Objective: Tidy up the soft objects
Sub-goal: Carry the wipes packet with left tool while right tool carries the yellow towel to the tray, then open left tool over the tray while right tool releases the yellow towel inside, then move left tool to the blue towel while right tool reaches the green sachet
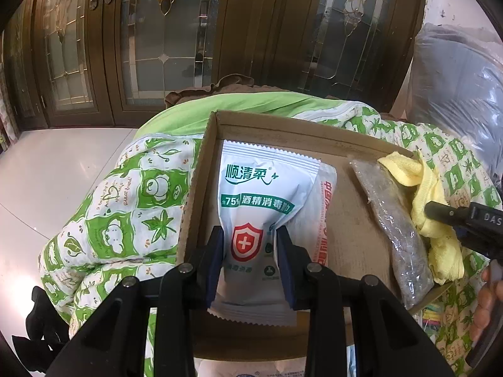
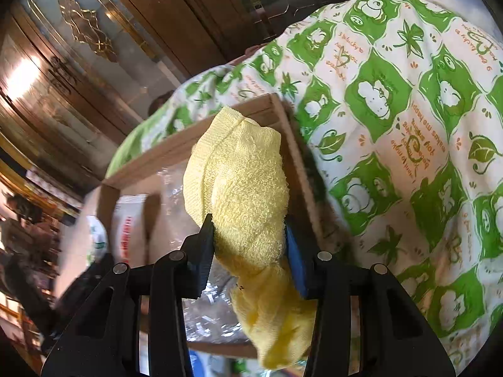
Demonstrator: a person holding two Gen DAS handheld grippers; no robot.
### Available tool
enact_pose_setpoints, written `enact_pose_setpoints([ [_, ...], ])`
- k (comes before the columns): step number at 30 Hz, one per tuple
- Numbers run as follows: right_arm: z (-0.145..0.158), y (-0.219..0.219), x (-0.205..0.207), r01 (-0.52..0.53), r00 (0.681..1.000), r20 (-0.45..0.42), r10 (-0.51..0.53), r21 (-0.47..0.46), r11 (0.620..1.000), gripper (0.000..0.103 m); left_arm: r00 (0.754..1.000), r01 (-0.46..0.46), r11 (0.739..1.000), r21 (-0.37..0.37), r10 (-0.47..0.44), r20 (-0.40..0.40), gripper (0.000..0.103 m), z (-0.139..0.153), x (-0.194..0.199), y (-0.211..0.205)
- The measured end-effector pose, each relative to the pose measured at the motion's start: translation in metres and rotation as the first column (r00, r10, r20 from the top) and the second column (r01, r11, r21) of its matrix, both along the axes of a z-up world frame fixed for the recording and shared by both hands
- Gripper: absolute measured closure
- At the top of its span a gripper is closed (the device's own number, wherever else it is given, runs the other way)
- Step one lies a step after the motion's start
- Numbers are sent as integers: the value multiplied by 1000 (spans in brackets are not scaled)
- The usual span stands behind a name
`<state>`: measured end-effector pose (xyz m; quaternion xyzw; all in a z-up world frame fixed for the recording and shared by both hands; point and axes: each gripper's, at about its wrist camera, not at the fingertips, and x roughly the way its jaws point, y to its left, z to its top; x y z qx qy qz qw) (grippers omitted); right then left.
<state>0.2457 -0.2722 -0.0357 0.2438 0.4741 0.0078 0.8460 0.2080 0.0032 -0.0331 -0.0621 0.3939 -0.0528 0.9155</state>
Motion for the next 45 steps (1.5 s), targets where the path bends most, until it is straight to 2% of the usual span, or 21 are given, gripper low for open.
enact_pose_setpoints([
  [6,1,15,2,-29,999,18,30,-65,997,60,1000,-7,1000,15,7,1,63,0,0,-3],
  [15,-5,20,6,-42,999,30,45,-93,995,56,1000,-28,997,70,28,14,49,1,-1,-7],
  [18,-3,22,7,-49,998,36,53,-100,994,49,999,-29,997,66,29,15,47,1,-2,-5],
  [20,1,26,7,-53,997,44,59,-113,992,42,999,-28,997,76,27,17,45,2,-2,-6],
  [21,3,28,7,-52,997,48,59,-125,991,34,999,-28,996,80,26,20,44,2,-3,-7],
  [22,6,29,6,-50,997,59,59,-134,990,32,999,-26,996,85,25,23,42,2,-3,-8],
  [27,15,30,4,-42,995,88,55,-144,989,32,998,-30,993,112,23,59,38,9,-10,-12],
  [35,22,26,-14,-39,993,103,56,-165,986,32,995,-33,988,153,18,96,37,17,-21,-17],
  [39,26,25,-31,-45,992,106,63,-166,985,32,994,-31,983,181,12,105,37,23,-30,-20],
  [45,28,21,-77,-43,992,115,58,-129,991,32,996,-52,985,167,39,82,37,27,-59,2],
])
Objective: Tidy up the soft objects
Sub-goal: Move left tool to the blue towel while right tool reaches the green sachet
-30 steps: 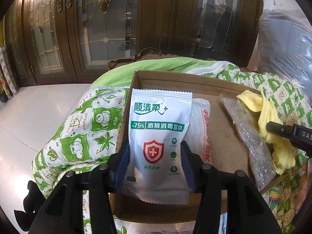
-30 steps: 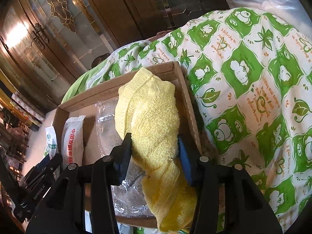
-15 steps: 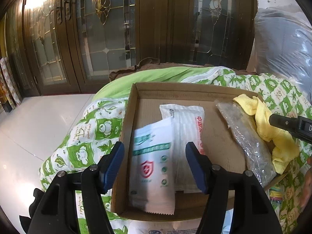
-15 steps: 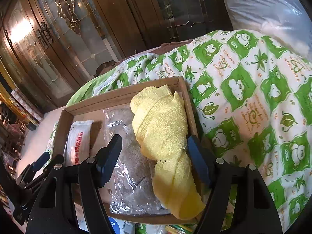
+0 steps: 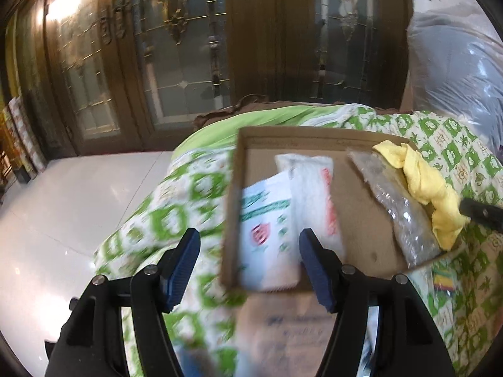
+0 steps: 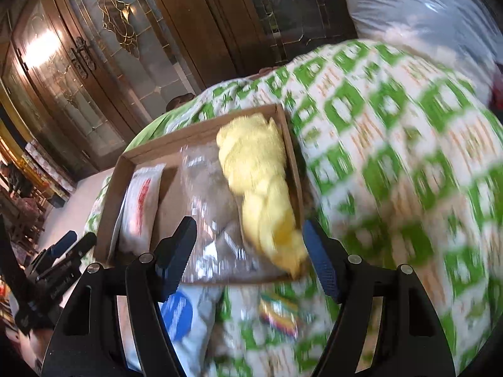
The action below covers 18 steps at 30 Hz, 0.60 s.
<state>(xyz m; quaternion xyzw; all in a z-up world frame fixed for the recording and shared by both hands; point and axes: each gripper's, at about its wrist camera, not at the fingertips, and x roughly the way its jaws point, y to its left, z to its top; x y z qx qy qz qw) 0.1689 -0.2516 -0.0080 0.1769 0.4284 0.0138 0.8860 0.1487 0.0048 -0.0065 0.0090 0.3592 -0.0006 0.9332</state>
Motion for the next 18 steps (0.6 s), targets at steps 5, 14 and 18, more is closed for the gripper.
enact_pose_setpoints([
  [5,-17,-5,-38,-9,998,-60,12,47,999,32,997,-73,996,-43,72,-17,32,-1,-32,30],
  [14,-43,7,-53,-59,988,-135,70,86,995,32,989,-97,990,-101,84,-125,32,-23,-79,38],
  [18,-47,22,-59,-112,980,-154,127,105,988,32,987,-125,978,-169,105,-123,32,-17,-97,51],
])
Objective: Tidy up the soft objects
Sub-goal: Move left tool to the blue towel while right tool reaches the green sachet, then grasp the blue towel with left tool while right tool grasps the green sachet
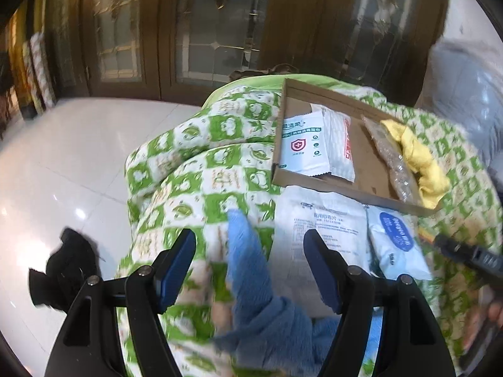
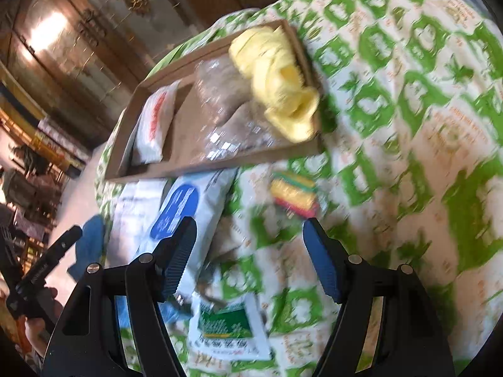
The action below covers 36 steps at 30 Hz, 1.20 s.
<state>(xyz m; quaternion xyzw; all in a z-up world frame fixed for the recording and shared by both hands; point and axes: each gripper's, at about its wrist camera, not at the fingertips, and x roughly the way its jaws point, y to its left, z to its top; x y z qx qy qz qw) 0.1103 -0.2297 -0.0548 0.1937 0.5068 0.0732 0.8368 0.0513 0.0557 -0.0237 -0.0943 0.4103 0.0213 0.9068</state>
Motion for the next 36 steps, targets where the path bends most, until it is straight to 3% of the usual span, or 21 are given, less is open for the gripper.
enact_pose_setpoints([
  [5,-4,6,-16,-22,999,-40,24,49,999,32,998,-64,989,-132,59,-37,32,-3,-16,25],
  [10,-5,-1,-29,-12,998,-62,18,84,996,32,995,-46,985,-165,31,-93,32,-8,-24,20],
  [16,-13,8,-44,-73,988,-129,84,87,994,32,973,29,991,-132,-58,-222,32,-26,-29,-10],
  [20,-24,22,-45,-116,978,-174,120,33,993,33,953,38,992,-120,-72,-293,32,-39,-28,-20],
  [22,-30,27,-45,-125,972,-198,126,20,992,48,945,36,995,-98,-66,-321,32,-46,-23,-24],
  [23,-32,29,-44,-128,971,-203,128,13,992,50,941,31,995,-91,-60,-333,32,-49,-20,-25],
  [30,-32,46,-53,-153,961,-230,155,24,988,50,934,9,998,-60,-29,-356,32,-57,-15,-30],
  [33,-40,59,-53,-190,950,-256,180,-18,982,50,930,7,999,-42,-21,-366,33,-61,-10,-33],
  [35,-42,63,-52,-198,949,-258,182,-35,980,52,931,11,1000,-26,-19,-364,41,-62,-7,-38],
  [36,-43,62,-52,-199,949,-257,184,-35,979,56,934,12,1000,-22,-19,-358,51,-61,-8,-39],
])
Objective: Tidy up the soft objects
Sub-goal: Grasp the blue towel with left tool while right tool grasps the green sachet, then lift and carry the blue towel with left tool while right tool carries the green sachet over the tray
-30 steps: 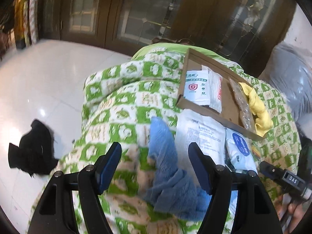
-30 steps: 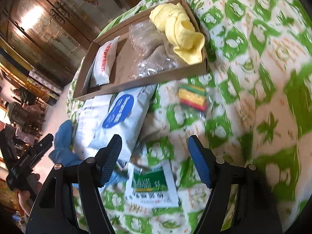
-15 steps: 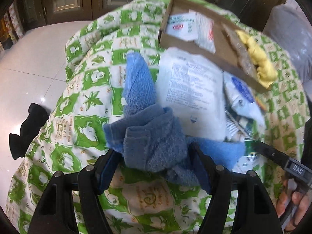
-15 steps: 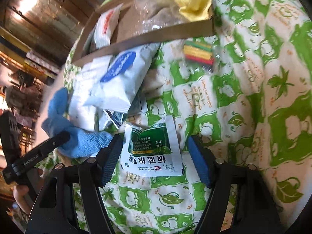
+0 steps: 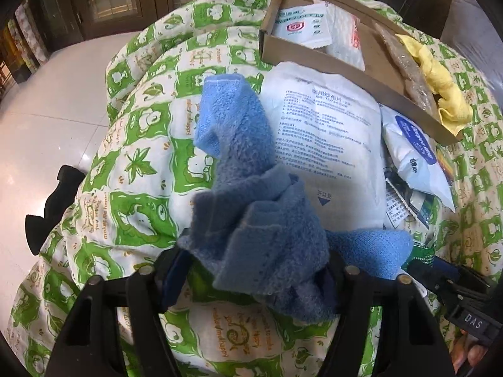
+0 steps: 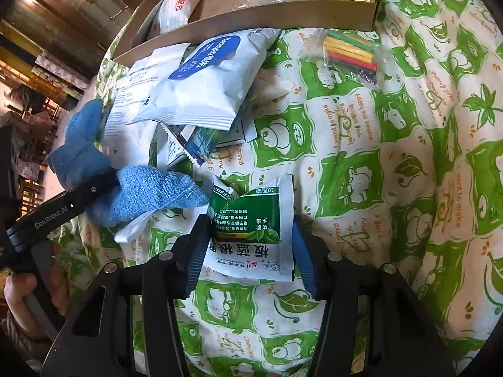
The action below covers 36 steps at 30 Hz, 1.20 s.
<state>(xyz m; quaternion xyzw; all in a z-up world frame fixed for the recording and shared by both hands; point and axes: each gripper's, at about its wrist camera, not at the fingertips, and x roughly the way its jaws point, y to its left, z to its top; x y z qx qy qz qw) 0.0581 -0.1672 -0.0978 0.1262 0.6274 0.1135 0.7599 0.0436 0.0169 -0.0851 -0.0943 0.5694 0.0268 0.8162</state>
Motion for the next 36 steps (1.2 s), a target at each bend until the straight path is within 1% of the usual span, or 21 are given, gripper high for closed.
enact_pose_setpoints([
  [1,0,1,0,2,1000,4,-2,9,1000,64,1000,1,1000,-3,-1,10,54,2,-1,0],
  [4,9,-10,-2,27,999,26,-28,48,998,73,998,-12,999,-43,14,55,57,11,-8,6],
  [8,23,-29,-6,67,995,66,-75,109,992,75,987,-8,991,-134,30,156,58,30,-25,17],
  [10,32,-36,-9,80,991,99,-93,131,988,75,980,3,988,-154,27,196,58,38,-32,18],
  [11,37,-39,-11,82,988,115,-98,137,987,76,979,10,987,-160,23,203,58,41,-34,18],
  [15,48,-46,-15,90,981,159,-112,139,986,75,973,26,988,-150,9,230,58,47,-35,13],
  [21,52,-42,-17,96,978,172,-121,145,985,76,966,36,988,-149,4,260,58,56,-35,15],
  [22,54,-56,-21,95,977,177,-121,150,984,76,964,43,989,-142,-4,267,58,59,-35,14],
  [25,63,-56,-18,84,974,194,-115,160,983,76,958,56,990,-132,-16,287,58,67,-32,11],
  [29,69,-57,-21,91,970,210,-123,156,984,76,943,70,988,-139,-20,333,58,86,-28,13],
  [36,71,-60,-24,96,966,222,-133,173,980,76,910,95,994,-53,-65,409,58,134,-19,21],
])
